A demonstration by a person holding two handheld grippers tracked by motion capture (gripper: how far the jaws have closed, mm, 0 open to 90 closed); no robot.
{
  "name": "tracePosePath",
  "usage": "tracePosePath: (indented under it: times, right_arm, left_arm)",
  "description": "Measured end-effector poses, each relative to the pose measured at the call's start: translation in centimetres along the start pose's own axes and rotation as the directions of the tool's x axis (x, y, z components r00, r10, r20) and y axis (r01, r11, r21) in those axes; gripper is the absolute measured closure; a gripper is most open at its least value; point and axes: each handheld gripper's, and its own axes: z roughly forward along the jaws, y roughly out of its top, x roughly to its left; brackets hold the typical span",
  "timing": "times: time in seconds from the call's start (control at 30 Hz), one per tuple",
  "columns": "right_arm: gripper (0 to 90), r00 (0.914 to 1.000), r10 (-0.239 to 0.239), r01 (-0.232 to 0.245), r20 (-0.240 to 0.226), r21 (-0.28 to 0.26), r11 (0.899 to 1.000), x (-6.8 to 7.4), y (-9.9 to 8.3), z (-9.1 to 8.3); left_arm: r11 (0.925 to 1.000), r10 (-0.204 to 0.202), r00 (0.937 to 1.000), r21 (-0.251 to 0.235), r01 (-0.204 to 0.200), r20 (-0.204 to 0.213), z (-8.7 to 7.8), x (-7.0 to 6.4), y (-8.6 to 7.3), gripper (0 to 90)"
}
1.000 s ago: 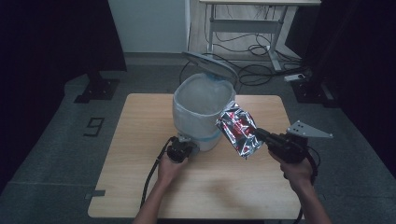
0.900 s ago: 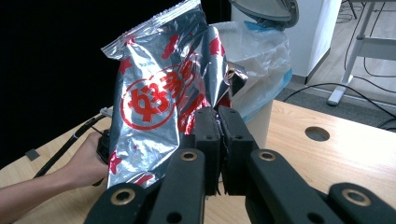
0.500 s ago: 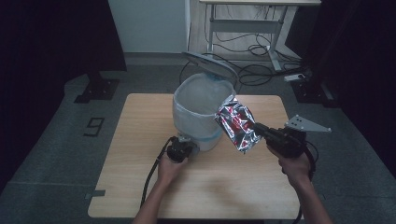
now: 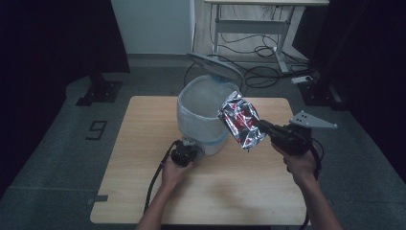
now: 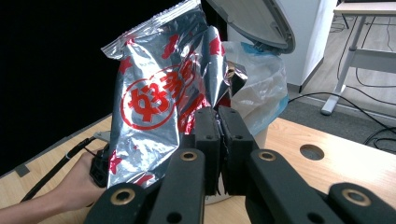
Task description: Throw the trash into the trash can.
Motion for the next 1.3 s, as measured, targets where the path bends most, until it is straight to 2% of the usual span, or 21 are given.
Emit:
tracePosePath:
  times: [0.5, 1.17, 1.3]
  right_arm:
    - [86.7, 1.0, -0.001, 0.001, 0.008, 0.001, 1.0, 0.1, 1.5, 0.9]
    - [86.6, 0.9998, 0.008, -0.008, 0.02, 0.017, 1.0, -0.3, 1.6, 3.2]
    - [86.6, 0.9997, -0.002, 0.001, 0.023, 0.026, 1.0, -0.4, 1.7, 3.7]
  left_arm:
    - [1.0, -0.005, 1.0, -0.003, 0.005, 0.003, 0.0, 0.0, 0.0, 90.0]
    - [0.9999, -0.015, 0.9998, -0.004, 0.015, 0.013, -0.1, 0.2, -0.2, 90.0]
    - [0.9999, -0.014, 0.9998, -0.004, 0.014, 0.014, -0.1, 0.2, -0.2, 90.0]
